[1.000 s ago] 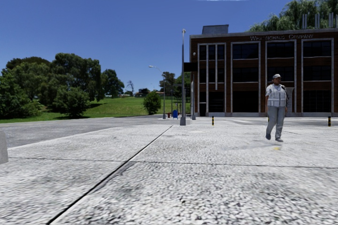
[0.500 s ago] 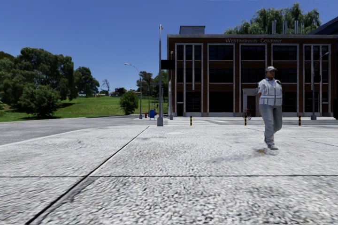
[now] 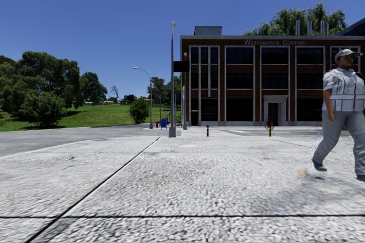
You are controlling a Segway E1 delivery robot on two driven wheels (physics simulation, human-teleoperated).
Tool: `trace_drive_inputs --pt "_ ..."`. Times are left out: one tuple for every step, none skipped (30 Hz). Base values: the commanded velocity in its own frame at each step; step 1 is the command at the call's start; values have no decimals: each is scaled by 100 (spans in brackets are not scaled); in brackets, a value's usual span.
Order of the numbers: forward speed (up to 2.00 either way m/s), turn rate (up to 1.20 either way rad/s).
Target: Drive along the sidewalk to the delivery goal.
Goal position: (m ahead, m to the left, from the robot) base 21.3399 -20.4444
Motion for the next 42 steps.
trace_drive_inputs --pt "125 0" --pt "125 0" --pt "125 0" --pt "127 0" --pt "127 0" --pt "134 0" --pt "145 0" --pt "151 -24" --pt "151 -24" --pt "151 -39" --pt "151 -42" --pt "151 -43" --pt "151 -43" --pt "151 -44" --pt "151 -44" --pt "151 -44" --pt "152 -44" --pt "152 -44" --pt "152 -44" --pt "152 -44" --pt "152 -44" --pt "152 -44" --pt "153 -44" --pt "153 -44" --pt "153 -44" --pt "153 -44" --pt "153 -44" --pt "153 -44" --pt "153 -44" --pt "155 -44" --pt "156 -42" --pt "156 -42" --pt "161 -42" --pt "168 -42" --pt "170 -42" --pt "170 -42" --pt "171 -42" --pt "172 -42" --pt "172 -42" --pt "172 -42" --pt "173 -42" --pt "176 -42"
